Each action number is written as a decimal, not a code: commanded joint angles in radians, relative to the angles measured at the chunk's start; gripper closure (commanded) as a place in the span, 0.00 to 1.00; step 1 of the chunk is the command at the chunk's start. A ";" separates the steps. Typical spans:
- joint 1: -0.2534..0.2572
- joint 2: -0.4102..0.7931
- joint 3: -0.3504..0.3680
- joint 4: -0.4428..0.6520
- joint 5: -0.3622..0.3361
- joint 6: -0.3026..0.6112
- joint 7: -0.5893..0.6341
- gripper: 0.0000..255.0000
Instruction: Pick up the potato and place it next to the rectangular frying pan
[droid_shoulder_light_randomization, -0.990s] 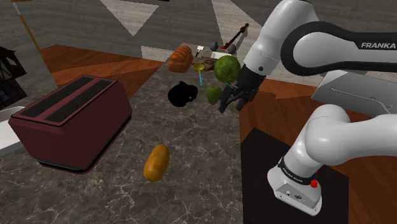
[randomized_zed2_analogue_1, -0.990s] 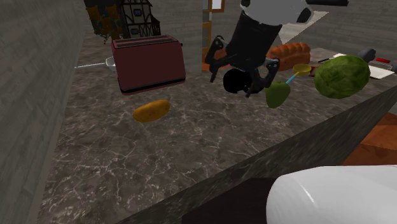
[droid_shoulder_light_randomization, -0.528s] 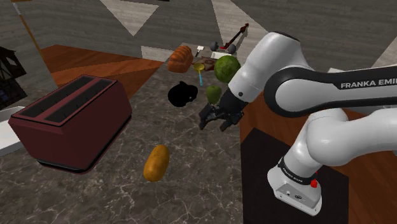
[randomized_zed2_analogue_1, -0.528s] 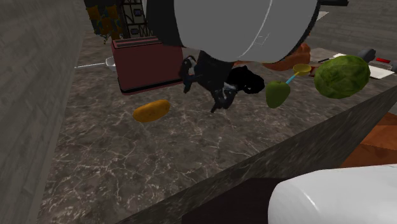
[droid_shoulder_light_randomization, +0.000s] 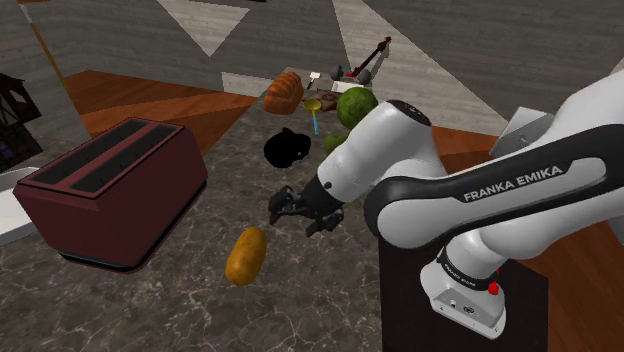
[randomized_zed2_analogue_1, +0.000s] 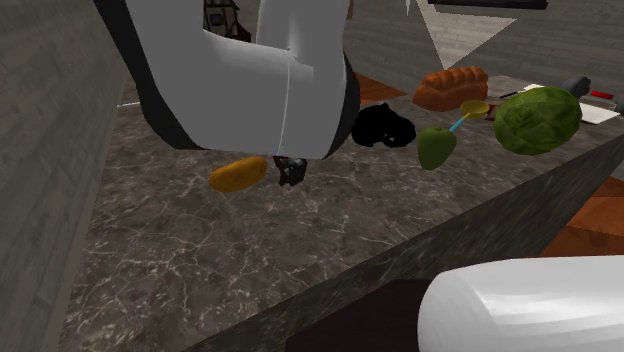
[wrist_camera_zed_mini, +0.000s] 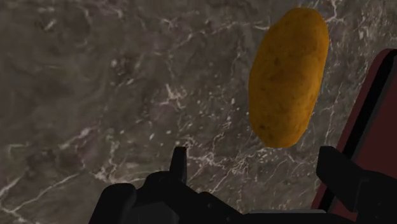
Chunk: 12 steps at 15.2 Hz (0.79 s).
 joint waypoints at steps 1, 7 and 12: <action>-0.076 0.094 0.102 0.040 0.001 0.113 0.084 0.00; -0.395 0.260 0.433 0.130 -0.115 0.296 0.287 0.00; -0.751 0.352 0.765 0.158 -0.241 0.396 0.366 0.00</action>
